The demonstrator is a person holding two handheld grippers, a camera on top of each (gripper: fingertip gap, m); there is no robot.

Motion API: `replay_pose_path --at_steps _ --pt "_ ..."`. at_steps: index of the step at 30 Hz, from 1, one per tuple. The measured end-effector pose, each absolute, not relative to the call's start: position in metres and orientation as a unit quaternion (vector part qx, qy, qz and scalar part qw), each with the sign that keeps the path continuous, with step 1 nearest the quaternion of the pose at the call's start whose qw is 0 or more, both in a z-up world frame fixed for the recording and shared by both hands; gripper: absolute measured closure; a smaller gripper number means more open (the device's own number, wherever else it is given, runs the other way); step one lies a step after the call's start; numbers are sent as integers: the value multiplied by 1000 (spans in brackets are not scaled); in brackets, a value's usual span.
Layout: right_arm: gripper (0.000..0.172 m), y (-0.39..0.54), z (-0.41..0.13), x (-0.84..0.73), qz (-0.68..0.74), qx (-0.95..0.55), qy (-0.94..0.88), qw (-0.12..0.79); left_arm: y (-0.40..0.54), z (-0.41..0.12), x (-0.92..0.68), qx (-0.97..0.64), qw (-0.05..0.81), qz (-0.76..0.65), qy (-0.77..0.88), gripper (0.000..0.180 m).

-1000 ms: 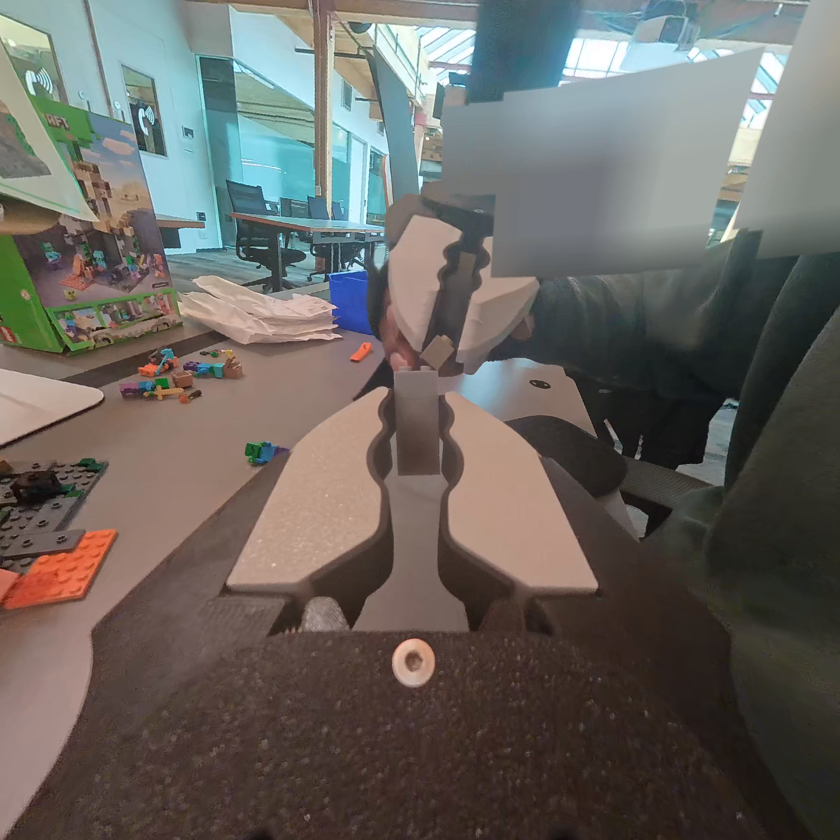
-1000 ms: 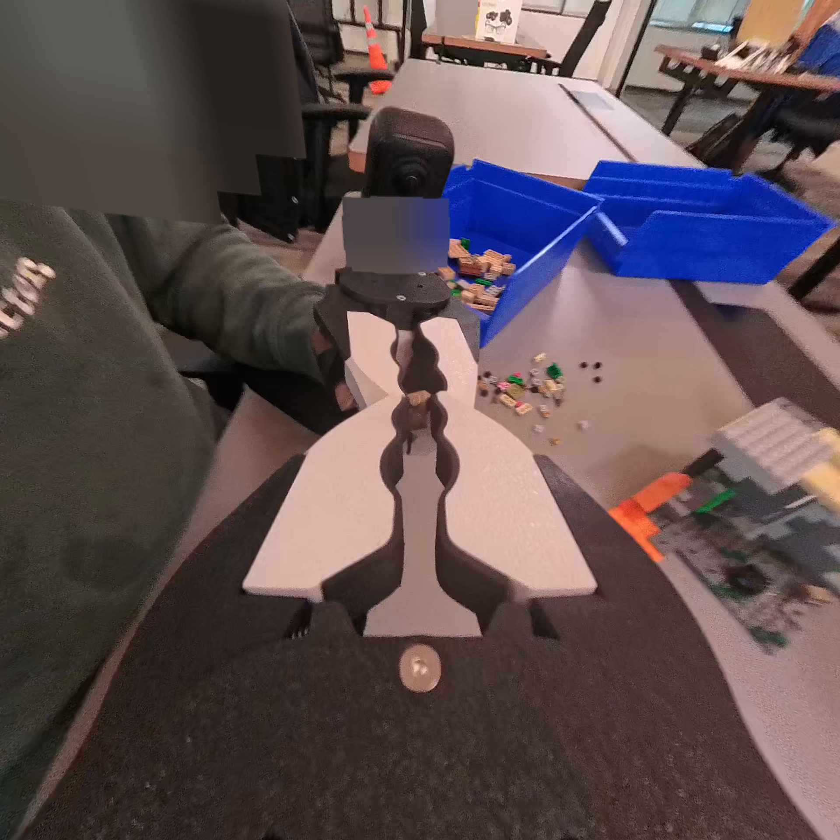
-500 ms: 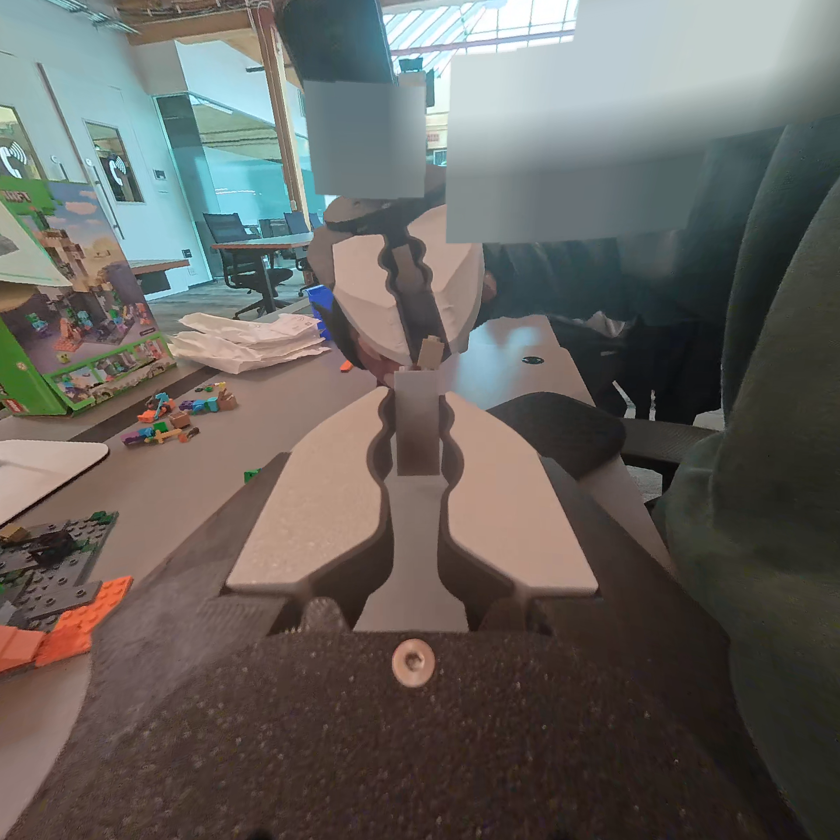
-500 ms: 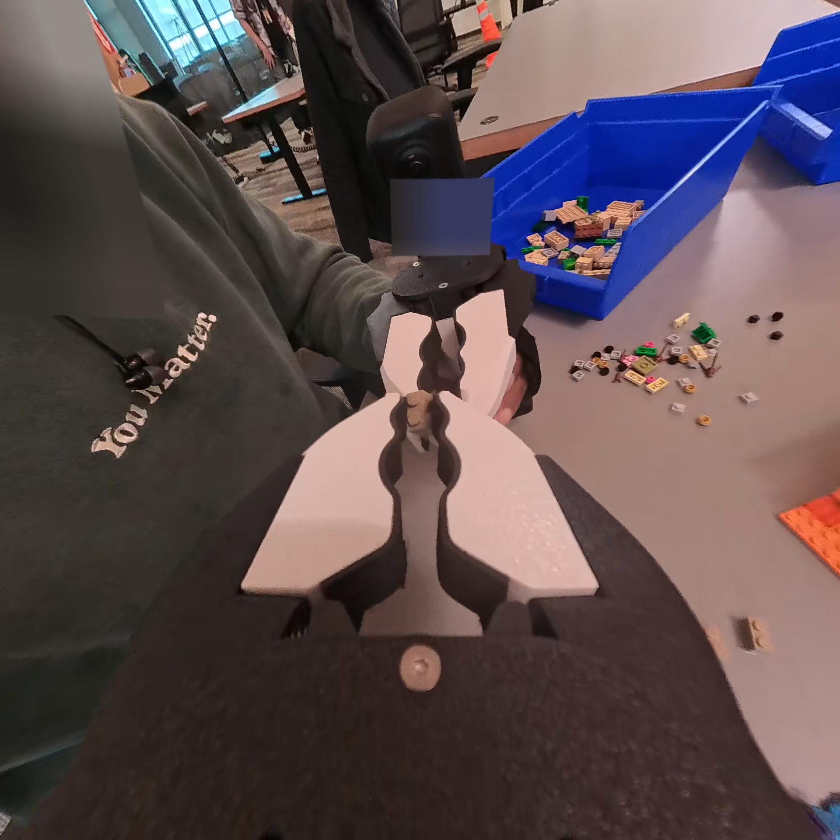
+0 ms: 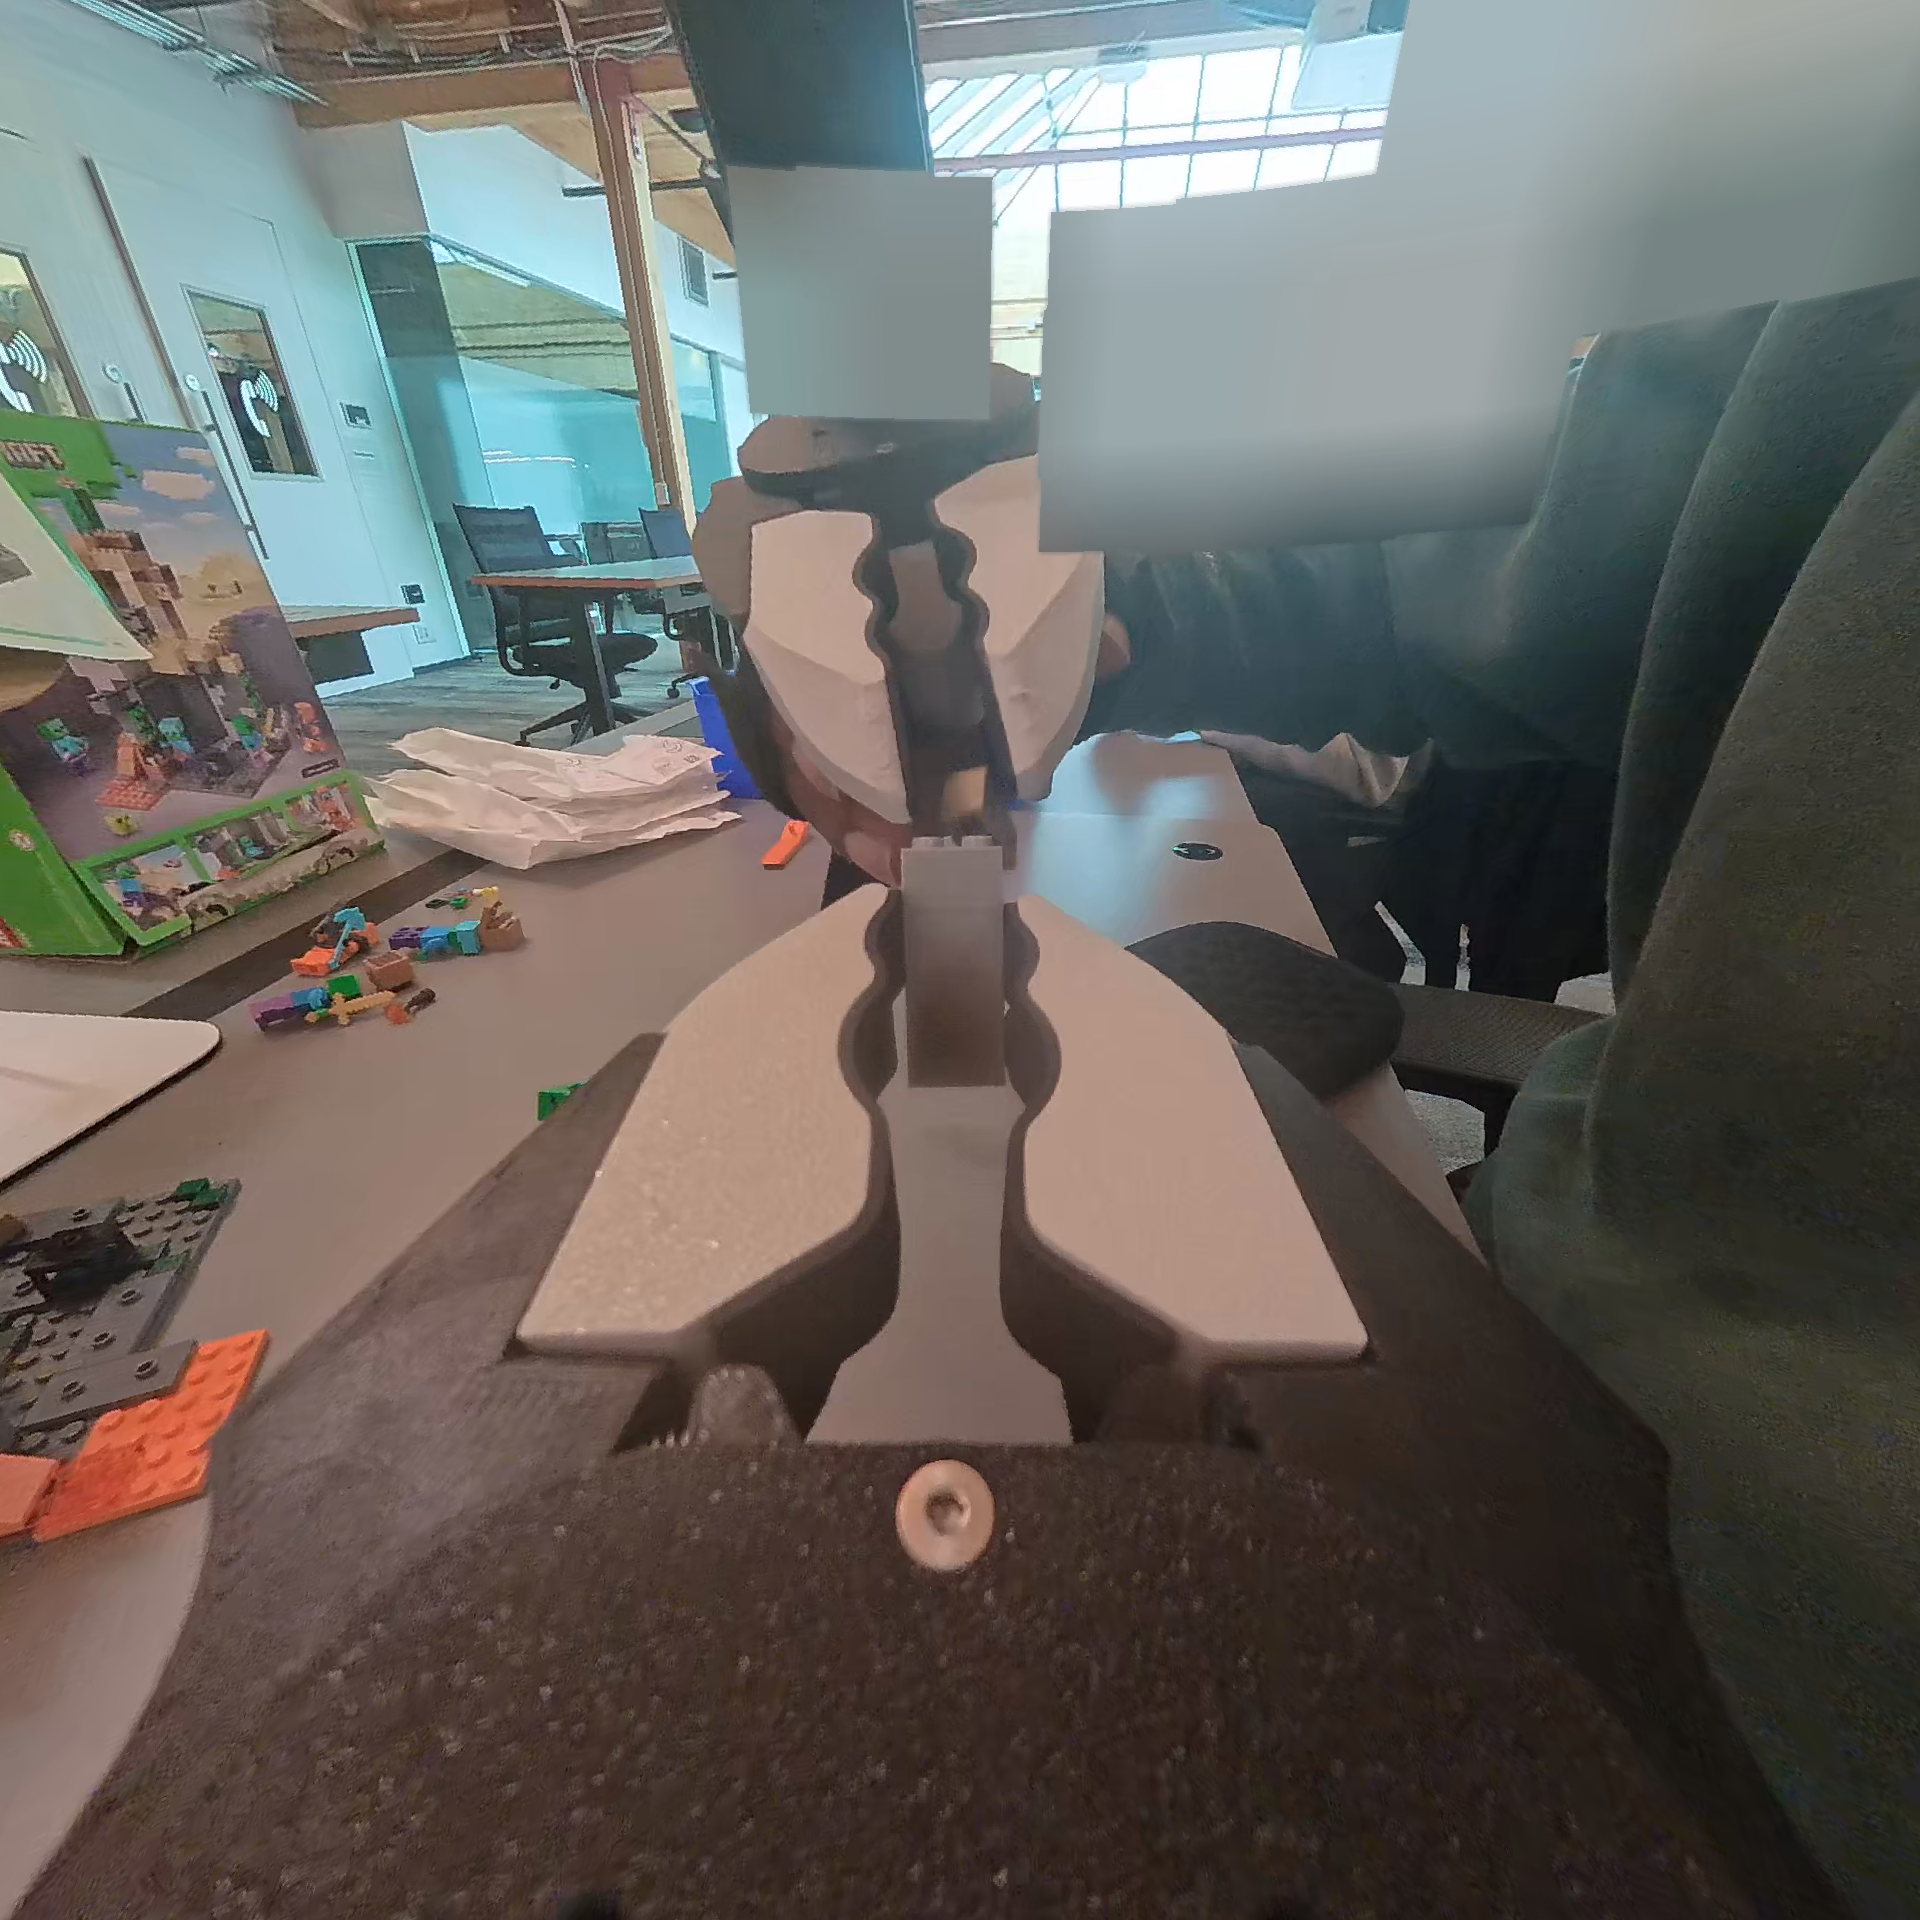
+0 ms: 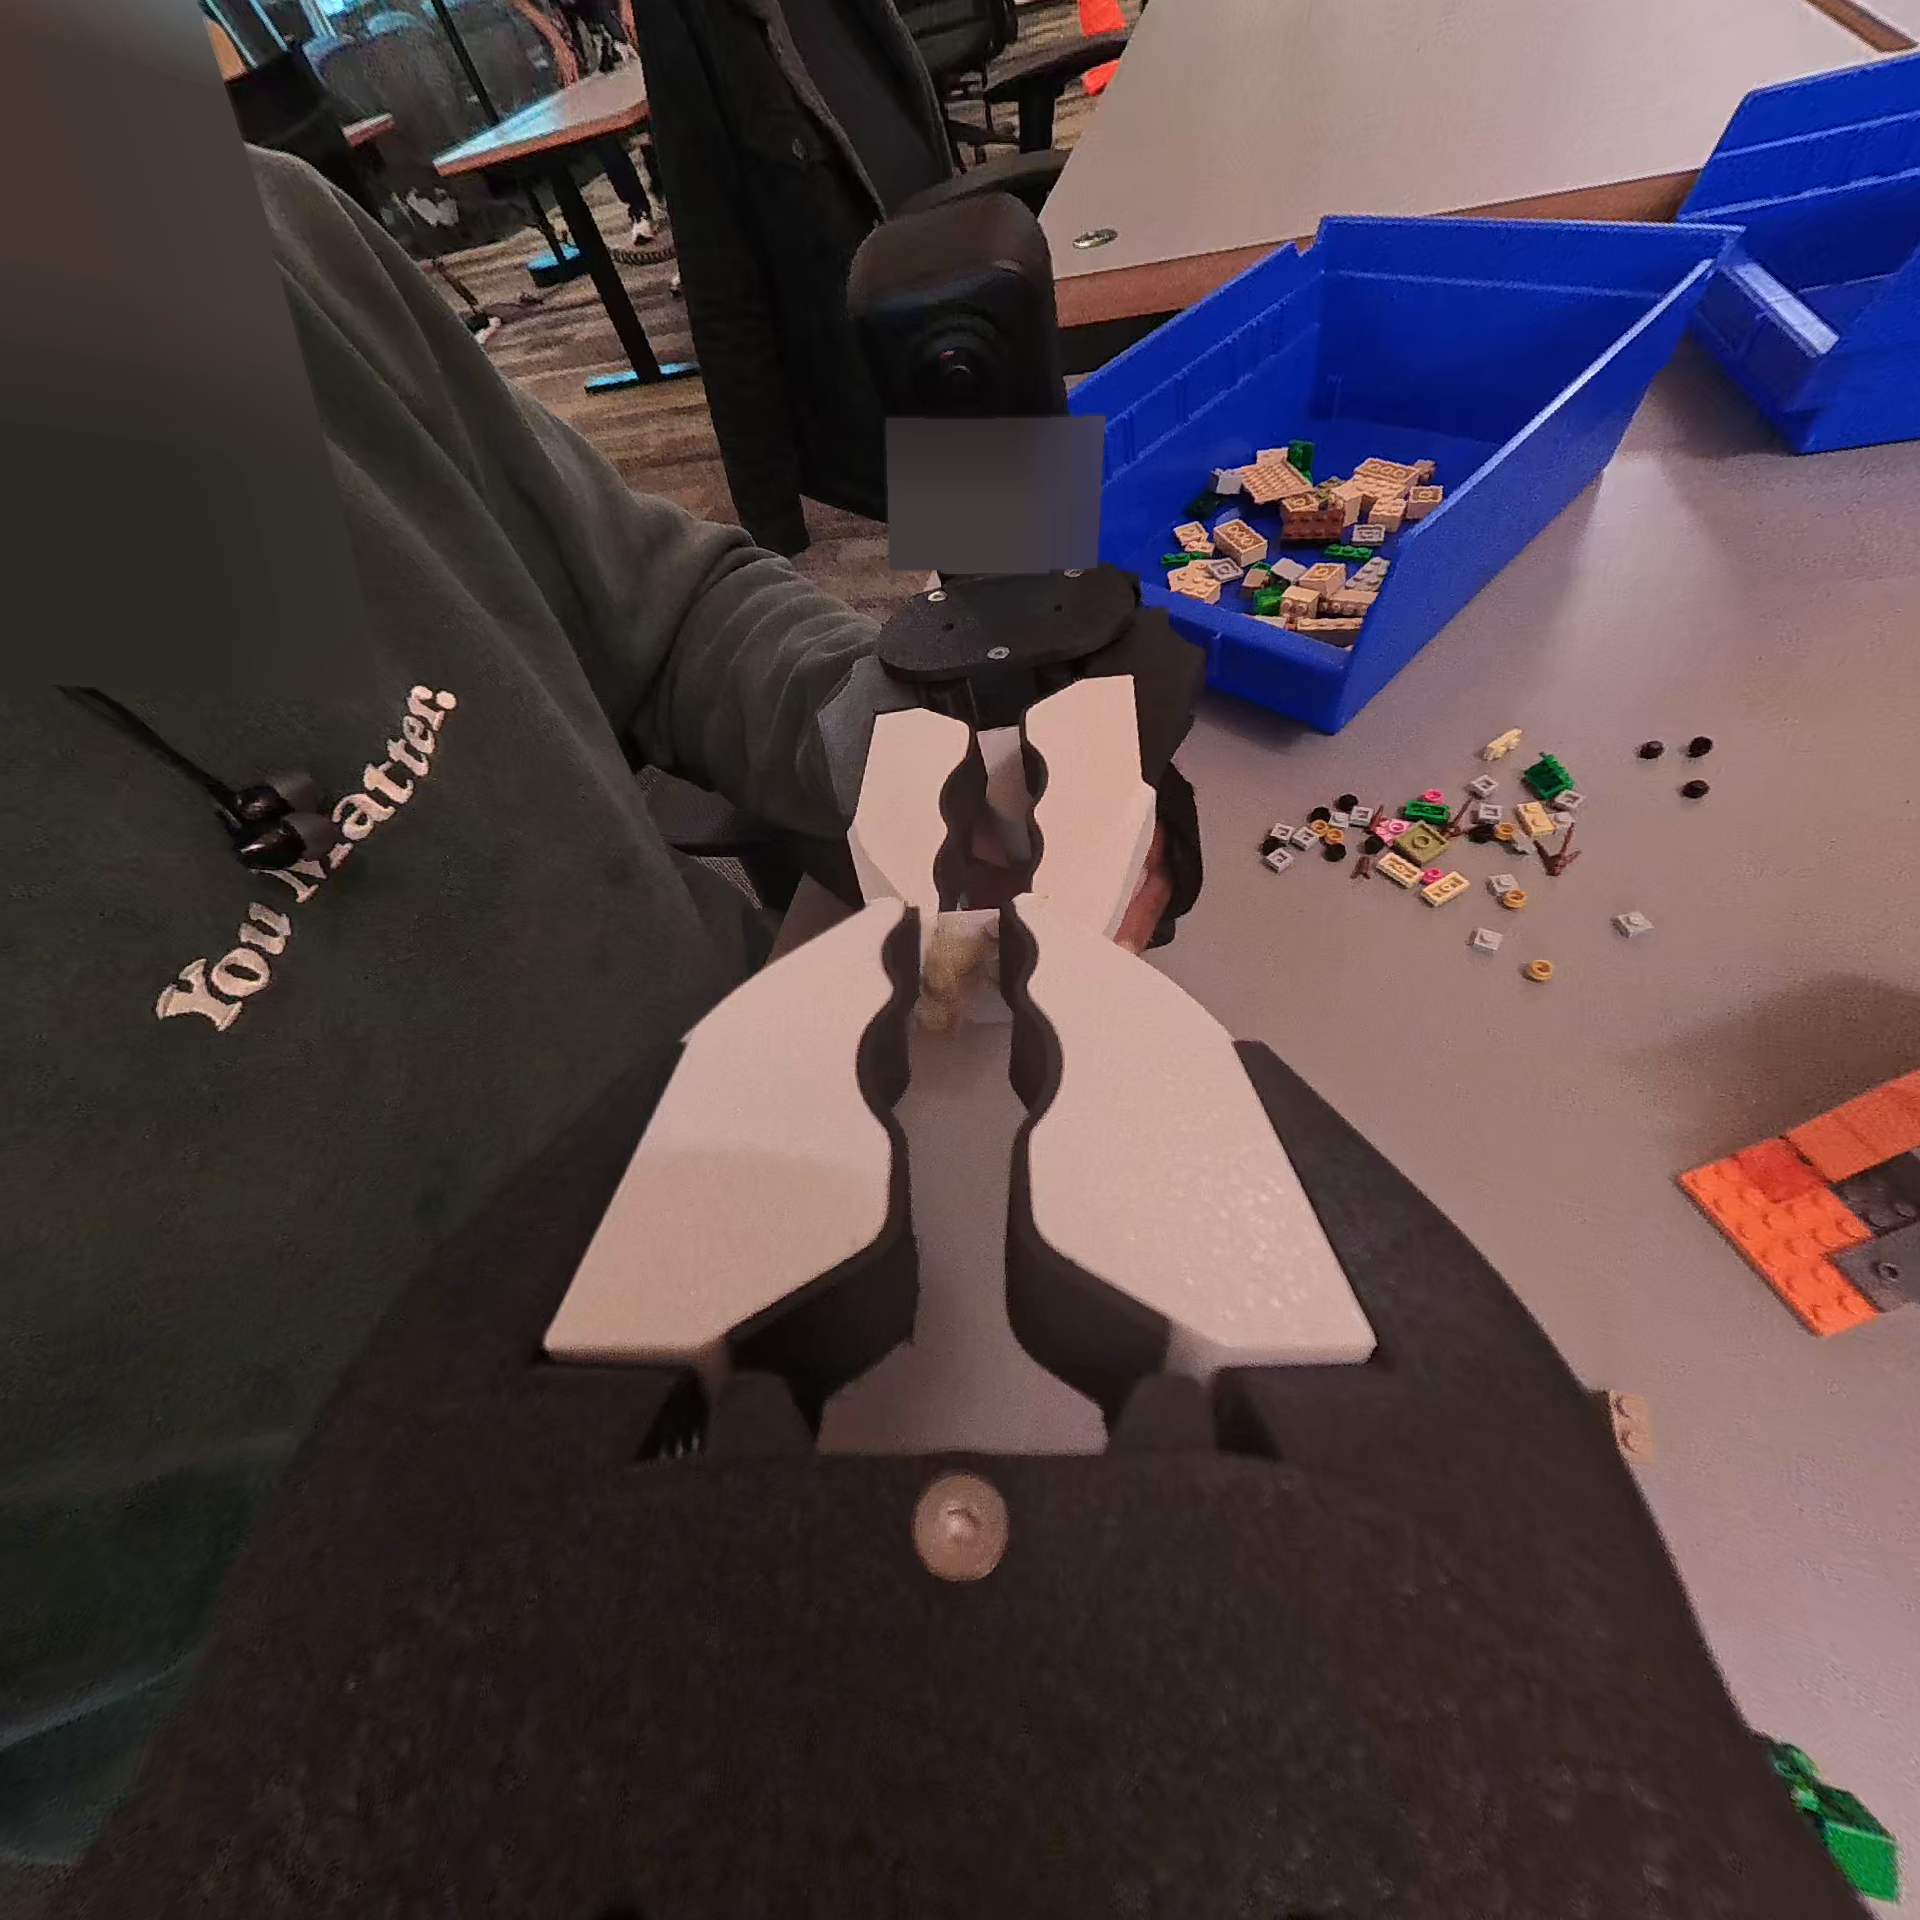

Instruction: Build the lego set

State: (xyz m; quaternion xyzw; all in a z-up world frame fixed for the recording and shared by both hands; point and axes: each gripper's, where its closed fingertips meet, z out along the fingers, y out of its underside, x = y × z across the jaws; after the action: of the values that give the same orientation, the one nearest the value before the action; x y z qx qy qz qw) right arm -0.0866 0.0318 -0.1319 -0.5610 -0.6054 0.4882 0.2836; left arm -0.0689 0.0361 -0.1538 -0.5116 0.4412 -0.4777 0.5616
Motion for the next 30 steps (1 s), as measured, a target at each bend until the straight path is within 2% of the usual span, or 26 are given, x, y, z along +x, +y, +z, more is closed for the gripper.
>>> replay_pose_path --at_steps 5,11,16,22,30 --pt "164 32 -132 -89 481 -562 -606 294 37 -155 -69 -514 562 -475 440 163" --pt "162 43 -132 -78 454 -575 -599 324 47 -159 -74 -532 568 -459 429 163" --pt "162 36 -187 -55 334 -597 -662 306 59 -159 -81 -550 579 -445 406 163" --pt "162 -53 -255 -75 327 -554 -728 237 62 -157 -84 -554 588 -438 394 163" --pt "161 -88 -280 -111 341 -523 -749 224 64 -161 -83 -557 580 -445 394 163"
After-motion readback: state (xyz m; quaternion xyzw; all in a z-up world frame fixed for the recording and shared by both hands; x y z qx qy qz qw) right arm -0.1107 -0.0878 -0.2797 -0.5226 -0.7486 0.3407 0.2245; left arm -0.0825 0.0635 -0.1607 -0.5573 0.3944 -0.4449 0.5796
